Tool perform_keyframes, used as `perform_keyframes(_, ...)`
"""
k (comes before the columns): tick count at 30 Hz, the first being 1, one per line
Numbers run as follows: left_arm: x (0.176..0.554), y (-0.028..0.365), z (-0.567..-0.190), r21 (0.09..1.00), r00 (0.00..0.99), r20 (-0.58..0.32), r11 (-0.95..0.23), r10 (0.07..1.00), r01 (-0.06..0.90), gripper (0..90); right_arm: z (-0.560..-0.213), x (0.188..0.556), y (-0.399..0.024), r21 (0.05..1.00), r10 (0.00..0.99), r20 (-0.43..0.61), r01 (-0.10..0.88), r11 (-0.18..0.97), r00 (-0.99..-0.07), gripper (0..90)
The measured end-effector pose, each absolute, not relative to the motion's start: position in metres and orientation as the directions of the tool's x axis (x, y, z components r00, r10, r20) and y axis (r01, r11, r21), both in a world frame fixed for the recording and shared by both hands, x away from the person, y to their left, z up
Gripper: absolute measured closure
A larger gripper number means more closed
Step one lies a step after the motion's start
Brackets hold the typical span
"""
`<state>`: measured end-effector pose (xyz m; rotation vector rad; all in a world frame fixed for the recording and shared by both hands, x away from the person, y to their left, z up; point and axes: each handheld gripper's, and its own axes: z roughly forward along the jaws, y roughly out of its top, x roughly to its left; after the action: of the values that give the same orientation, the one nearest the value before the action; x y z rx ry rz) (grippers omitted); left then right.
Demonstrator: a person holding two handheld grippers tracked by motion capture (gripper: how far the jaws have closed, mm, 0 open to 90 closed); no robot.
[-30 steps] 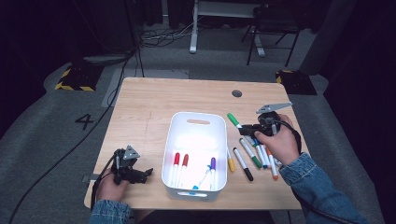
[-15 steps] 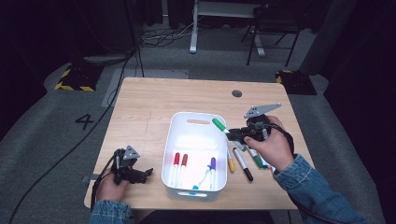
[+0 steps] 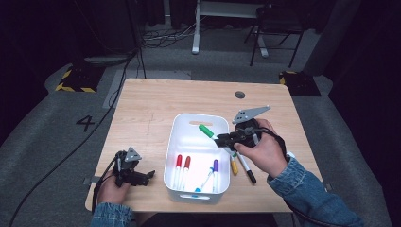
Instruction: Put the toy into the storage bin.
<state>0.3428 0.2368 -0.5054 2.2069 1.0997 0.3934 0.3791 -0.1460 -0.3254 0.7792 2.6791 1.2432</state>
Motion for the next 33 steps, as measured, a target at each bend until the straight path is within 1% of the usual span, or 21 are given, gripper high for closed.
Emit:
perform_keyframes(5,0.343,0.237,-0.505,0.656,0.606,-0.014,-0.45,0.795,0.606,0.0,-0.326,0.376,-0.13,0.738,0.446,0.127,0.385,0.554,-0.886,77.2)
perform_keyframes(14,0.343,0.237,-0.505,0.656,0.606,-0.014,-0.45,0.795,0.606,0.0,-0.335,0.376,-0.12,0.725,0.43,0.126,0.378,0.575,-0.894,77.2)
perform_keyframes(20,0.343,0.237,-0.505,0.656,0.606,-0.014,-0.45,0.795,0.606,0.0,-0.344,0.373,-0.117,0.696,0.422,0.118,0.378,0.611,-0.899,77.2)
perform_keyframes(26,0.343,0.237,-0.505,0.656,0.606,-0.014,-0.45,0.795,0.606,0.0,-0.353,0.369,-0.112,0.672,0.396,0.083,0.345,0.655,-0.914,77.2)
perform_keyframes(33,0.343,0.237,-0.505,0.656,0.606,-0.014,-0.45,0.795,0.606,0.0,-0.363,0.364,-0.107,0.642,0.383,0.072,0.337,0.689,-0.921,77.2)
